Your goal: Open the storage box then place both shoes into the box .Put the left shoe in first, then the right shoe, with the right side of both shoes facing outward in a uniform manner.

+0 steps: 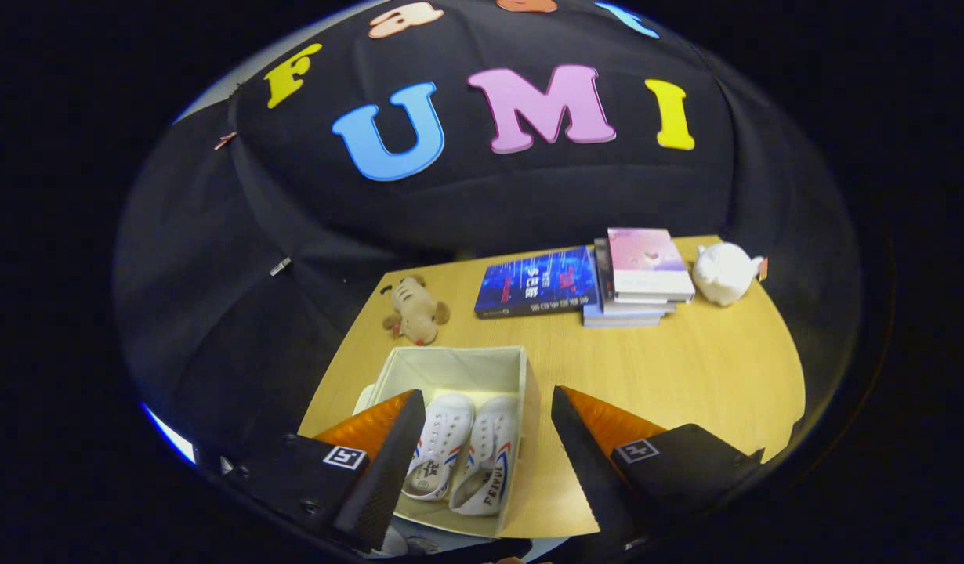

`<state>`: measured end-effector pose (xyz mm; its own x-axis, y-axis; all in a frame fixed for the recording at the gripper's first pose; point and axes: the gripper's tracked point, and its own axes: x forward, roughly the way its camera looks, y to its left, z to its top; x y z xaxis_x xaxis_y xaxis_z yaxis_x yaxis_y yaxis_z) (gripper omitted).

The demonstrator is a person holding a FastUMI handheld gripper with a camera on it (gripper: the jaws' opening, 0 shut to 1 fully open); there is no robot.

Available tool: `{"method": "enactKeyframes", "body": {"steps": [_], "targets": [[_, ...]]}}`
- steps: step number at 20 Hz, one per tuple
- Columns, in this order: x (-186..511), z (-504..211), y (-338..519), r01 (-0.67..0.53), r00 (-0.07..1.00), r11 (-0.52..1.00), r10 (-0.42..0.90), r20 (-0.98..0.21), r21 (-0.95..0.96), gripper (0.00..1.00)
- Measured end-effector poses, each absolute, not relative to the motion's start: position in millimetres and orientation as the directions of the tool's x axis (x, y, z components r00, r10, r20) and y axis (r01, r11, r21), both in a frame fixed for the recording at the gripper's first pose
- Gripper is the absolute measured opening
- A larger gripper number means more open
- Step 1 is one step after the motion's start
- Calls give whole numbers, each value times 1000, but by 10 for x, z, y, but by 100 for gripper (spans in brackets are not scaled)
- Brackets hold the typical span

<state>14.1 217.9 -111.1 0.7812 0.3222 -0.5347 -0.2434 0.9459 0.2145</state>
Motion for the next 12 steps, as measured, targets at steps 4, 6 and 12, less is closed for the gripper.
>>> {"method": "enactKeyframes", "body": {"steps": [4,6,12], "targets": [[249,-450,1590,-269,882,956,294,-368,118,98],[223,-184,1325,-271,914,957,289,-286,100,98],[118,-92,600,-278,945,958,285,-161,61,98]]}}
